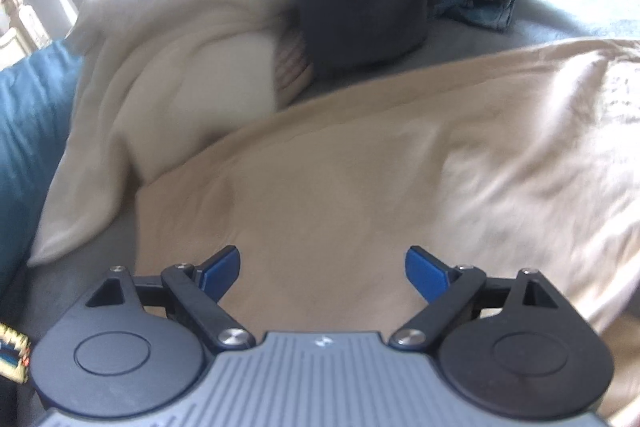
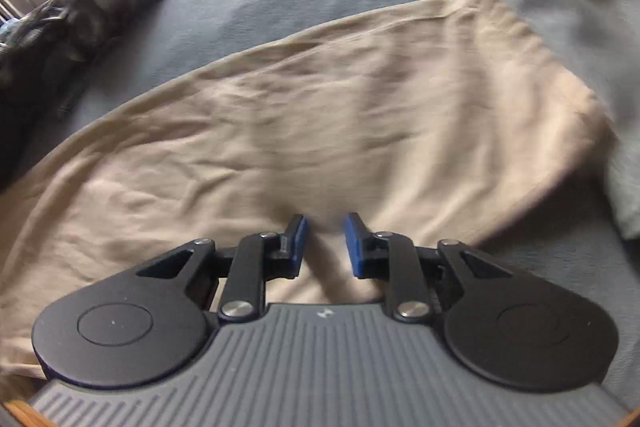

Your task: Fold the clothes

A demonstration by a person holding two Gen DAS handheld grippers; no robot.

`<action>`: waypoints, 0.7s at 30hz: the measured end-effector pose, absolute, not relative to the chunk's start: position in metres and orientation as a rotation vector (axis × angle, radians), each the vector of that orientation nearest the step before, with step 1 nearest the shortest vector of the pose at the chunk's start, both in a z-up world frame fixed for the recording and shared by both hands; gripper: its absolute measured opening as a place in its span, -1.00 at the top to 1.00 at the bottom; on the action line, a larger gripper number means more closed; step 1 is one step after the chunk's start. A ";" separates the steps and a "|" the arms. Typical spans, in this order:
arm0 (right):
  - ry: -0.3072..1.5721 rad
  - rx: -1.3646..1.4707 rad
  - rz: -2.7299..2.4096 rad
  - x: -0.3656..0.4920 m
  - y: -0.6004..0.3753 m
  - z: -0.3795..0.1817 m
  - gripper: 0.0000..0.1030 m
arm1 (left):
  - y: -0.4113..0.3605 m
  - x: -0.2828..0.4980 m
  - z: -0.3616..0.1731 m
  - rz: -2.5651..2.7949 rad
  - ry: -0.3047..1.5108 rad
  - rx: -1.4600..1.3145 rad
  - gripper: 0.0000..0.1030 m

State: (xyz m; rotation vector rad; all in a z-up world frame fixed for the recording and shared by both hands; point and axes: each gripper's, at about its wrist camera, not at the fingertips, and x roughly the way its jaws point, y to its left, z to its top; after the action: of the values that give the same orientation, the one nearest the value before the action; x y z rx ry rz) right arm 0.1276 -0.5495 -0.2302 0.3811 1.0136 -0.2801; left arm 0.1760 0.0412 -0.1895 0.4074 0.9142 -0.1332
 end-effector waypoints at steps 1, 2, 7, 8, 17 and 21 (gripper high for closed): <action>0.995 0.377 -0.349 0.121 -0.556 -0.226 0.65 | 0.048 0.171 -0.187 -0.125 0.928 0.403 -0.76; 0.981 0.381 -0.415 0.115 -0.562 -0.223 0.65 | 0.055 0.164 -0.185 -0.115 0.942 0.393 -0.76; 0.968 0.395 -0.385 0.097 -0.538 -0.199 0.56 | 0.094 0.125 -0.175 -0.050 1.033 0.316 -0.76; 0.962 0.391 -0.308 0.094 -0.520 -0.194 0.57 | 0.102 0.116 -0.174 -0.036 1.051 0.294 -0.76; 1.064 0.449 -0.001 0.083 -0.403 -0.219 0.55 | 0.171 0.029 -0.171 0.082 1.206 0.059 -0.75; 1.095 0.522 -0.112 0.048 -0.418 -0.230 0.55 | 0.199 -0.009 -0.183 0.155 1.262 0.005 -0.76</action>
State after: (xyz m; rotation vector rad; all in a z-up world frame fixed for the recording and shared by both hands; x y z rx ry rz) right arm 0.0479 -0.4180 -0.2303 0.5219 1.0951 -0.1121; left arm -0.0088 0.1993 -0.1834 0.0049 1.2619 0.1552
